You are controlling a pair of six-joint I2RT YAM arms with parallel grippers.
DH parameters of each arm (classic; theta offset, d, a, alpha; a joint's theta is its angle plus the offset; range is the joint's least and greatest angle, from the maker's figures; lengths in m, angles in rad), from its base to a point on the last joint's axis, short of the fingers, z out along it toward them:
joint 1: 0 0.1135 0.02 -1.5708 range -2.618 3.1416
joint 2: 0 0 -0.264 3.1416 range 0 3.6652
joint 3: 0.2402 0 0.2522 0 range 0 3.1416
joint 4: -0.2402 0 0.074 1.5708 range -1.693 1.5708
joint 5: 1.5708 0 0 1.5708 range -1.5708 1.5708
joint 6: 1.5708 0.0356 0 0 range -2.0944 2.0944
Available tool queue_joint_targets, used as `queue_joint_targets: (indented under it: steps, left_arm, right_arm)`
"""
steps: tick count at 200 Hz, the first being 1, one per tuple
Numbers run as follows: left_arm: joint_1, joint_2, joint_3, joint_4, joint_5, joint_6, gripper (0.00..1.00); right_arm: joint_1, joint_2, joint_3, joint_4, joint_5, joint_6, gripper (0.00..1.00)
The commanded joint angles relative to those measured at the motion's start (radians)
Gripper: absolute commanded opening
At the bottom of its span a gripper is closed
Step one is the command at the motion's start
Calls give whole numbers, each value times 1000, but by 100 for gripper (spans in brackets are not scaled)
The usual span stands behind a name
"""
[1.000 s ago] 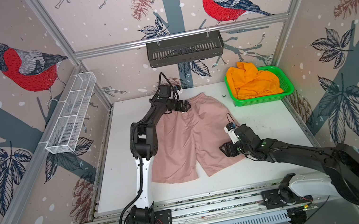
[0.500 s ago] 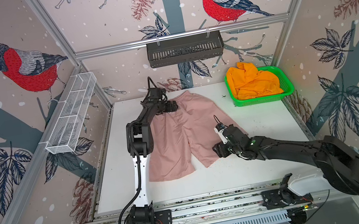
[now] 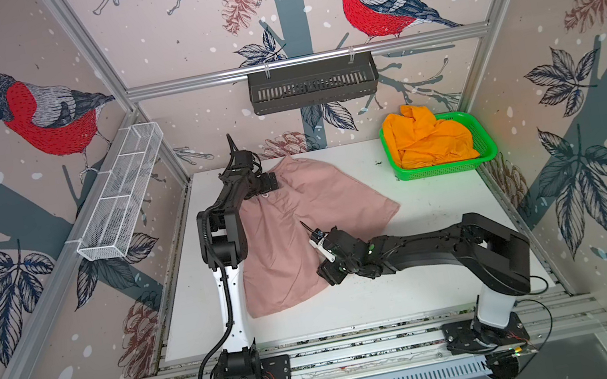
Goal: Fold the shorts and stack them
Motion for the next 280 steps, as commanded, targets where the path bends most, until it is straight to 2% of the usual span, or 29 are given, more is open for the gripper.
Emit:
queue_joint_targets:
  steps: [1, 18, 42, 50, 66, 93, 127, 134, 143, 152, 176, 202, 213, 226, 241, 259, 280]
  left_arm:
    - [14, -40, -28, -25, -51, -12, 97]
    - [23, -66, -72, -10, -53, -18, 97]
    - [39, -108, -150, 35, -30, -35, 97]
    - [47, -119, -168, 43, -22, -40, 97]
    - [66, -137, -194, 46, -16, -50, 97]
    - [96, -191, -265, 50, -22, -68, 97]
    - [111, -356, -508, 151, -25, -116, 97]
    - [120, -378, -544, 153, -12, -125, 97]
    - [126, -405, -579, 151, -7, -137, 97]
    - [127, -434, -620, 157, -8, -149, 97]
    - [127, -542, -757, 247, 49, -200, 97]
    - [127, -604, -784, 270, 73, -213, 97]
    - [127, -609, -766, 268, 64, -206, 97]
    - [127, -596, -730, 262, 55, -197, 97]
    - [128, -566, -676, 236, 51, -182, 97]
    - [127, -531, -635, 223, 53, -171, 97]
    - [129, -508, -614, 218, 39, -161, 97]
  right_arm:
    - [2, -3, -28, 30, -33, 0, 57]
    - [-1, 6, -39, 40, -59, 0, 49]
    - [-17, 20, -47, 65, -99, 5, 12]
    - [-29, 23, -45, 61, -99, 7, 3]
    - [-66, 15, -44, 25, -75, -5, 1]
    - [-150, 2, -30, -64, 33, -72, 0]
    - [-284, -33, -4, -119, 65, -148, 1]
    - [-309, -50, -3, -118, 51, -154, 5]
    - [-340, -74, -7, -113, 32, -158, 25]
    - [-374, -108, -12, -107, 11, -149, 39]
    - [-431, -248, -71, -93, -61, -99, 56]
    - [-396, -442, -226, -55, -225, -8, 61]
    - [-307, -514, -313, 7, -270, 57, 64]
    - [-180, -553, -382, 90, -250, 119, 67]
    - [-58, -528, -429, 193, -245, 206, 68]
    - [18, -429, -423, 266, -223, 264, 69]
    - [62, -318, -382, 317, -216, 289, 70]
